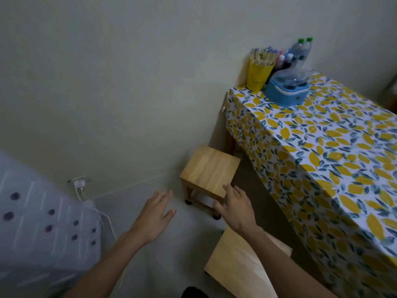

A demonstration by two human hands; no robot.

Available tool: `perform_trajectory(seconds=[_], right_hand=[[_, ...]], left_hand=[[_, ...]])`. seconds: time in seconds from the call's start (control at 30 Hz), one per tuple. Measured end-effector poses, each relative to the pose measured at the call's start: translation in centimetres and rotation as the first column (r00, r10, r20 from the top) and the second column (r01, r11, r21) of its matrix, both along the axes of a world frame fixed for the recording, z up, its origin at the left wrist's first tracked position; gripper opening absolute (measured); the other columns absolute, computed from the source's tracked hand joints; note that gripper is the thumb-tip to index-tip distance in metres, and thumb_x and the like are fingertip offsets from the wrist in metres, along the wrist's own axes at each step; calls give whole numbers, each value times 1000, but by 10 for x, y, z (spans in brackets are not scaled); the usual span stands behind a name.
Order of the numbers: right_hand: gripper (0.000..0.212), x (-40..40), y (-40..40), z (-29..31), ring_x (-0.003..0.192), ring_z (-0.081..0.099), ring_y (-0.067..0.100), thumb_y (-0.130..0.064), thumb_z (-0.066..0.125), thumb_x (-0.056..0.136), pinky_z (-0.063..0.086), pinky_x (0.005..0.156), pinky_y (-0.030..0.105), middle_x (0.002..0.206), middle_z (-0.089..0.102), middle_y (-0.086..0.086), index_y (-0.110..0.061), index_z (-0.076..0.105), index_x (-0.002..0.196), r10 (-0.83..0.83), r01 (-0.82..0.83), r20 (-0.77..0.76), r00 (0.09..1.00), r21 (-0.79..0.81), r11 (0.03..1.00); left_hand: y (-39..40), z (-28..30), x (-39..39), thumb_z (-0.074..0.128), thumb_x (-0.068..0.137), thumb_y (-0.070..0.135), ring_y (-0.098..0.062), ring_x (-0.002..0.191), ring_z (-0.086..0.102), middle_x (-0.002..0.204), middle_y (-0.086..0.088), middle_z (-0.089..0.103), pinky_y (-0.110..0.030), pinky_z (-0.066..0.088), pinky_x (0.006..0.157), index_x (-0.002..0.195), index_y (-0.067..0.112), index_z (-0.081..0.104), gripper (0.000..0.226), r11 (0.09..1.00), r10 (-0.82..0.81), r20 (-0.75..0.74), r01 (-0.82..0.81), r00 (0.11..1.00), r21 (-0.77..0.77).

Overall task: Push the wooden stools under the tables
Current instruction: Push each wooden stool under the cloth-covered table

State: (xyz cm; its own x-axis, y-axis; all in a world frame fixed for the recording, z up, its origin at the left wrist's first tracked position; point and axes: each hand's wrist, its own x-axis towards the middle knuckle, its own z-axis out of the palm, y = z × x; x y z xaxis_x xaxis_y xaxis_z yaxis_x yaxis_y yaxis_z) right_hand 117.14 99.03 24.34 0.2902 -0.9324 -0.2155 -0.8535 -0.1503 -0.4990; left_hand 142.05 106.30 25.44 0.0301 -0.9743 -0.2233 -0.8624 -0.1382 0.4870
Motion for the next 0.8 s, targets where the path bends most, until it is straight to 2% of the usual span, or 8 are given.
perform_trajectory(seconds=[0.1, 0.27, 0.37, 0.5, 0.57, 0.63, 0.73, 0.8], right_hand=[[69, 18, -23, -22, 145, 15, 26, -56, 41, 92, 18, 117, 42, 156, 29, 5, -18, 25, 147, -100, 101, -16, 995, 32, 994], [71, 47, -75, -83, 146, 11, 24, -58, 40, 92, 15, 118, 42, 158, 23, 5, -19, 23, 148, -203, 207, -56, 977, 63, 976], [69, 64, -111, -133, 146, 10, 23, -56, 40, 93, 14, 117, 39, 159, 21, 4, -19, 23, 149, -246, 253, -83, 966, 80, 964], [68, 85, -153, -212, 147, 5, 22, -54, 39, 92, 12, 117, 37, 160, 13, 2, -21, 22, 149, -268, 282, -125, 955, 112, 953], [74, 98, -170, -254, 147, 2, 22, -61, 28, 87, 10, 118, 38, 161, 9, 2, -21, 21, 149, -289, 308, -143, 946, 136, 941], [84, 111, -184, -294, 147, -3, 22, -66, 16, 79, 6, 119, 40, 161, 3, 1, -21, 17, 150, -324, 346, -153, 934, 153, 926], [82, 131, -200, -349, 146, -14, 23, -64, 22, 86, -5, 116, 40, 161, -9, 3, -18, 4, 152, -375, 402, -182, 909, 146, 904], [88, 145, -207, -379, 143, -21, 21, -70, 12, 81, -12, 116, 39, 160, -13, 5, -19, -5, 151, -437, 456, -190, 879, 71, 887]], left_hand=[[-49, -24, 21, 41, 96, 43, -18, 146, -2, 159, -3, 7, -35, 6, 119, 149, 17, 14, 65, 994, -102, -14, 102, 995, 40], [-131, -81, 46, 40, 97, 39, -18, 146, -4, 159, -2, 1, -35, 5, 119, 150, 18, 7, 65, 974, -190, -44, 194, 981, 112], [-176, -132, 59, 40, 97, 39, -18, 146, -2, 159, 0, -2, -30, 5, 117, 150, 19, 5, 66, 965, -208, -49, 213, 977, 153], [-230, -213, 73, 37, 98, 39, -21, 146, -7, 159, 0, -8, -32, 4, 116, 150, 20, 2, 66, 936, -299, 19, 289, 954, 199], [-254, -257, 79, 33, 97, 45, -21, 145, -9, 159, 0, -11, -35, 5, 118, 150, 21, 0, 67, 919, -341, 56, 320, 938, 230], [-278, -301, 85, 18, 88, 59, -20, 145, -13, 158, 0, -13, -38, 6, 119, 149, 23, -2, 73, 909, -364, 68, 339, 929, 242], [-310, -358, 94, 0, 72, 66, -20, 143, -20, 157, 0, -18, -40, 5, 119, 143, 29, -15, 81, 898, -398, 49, 378, 916, 227], [-330, -388, 97, 0, 75, 65, -20, 141, -24, 155, 0, -22, -42, 4, 119, 140, 29, -20, 77, 895, -416, 21, 405, 909, 185]])
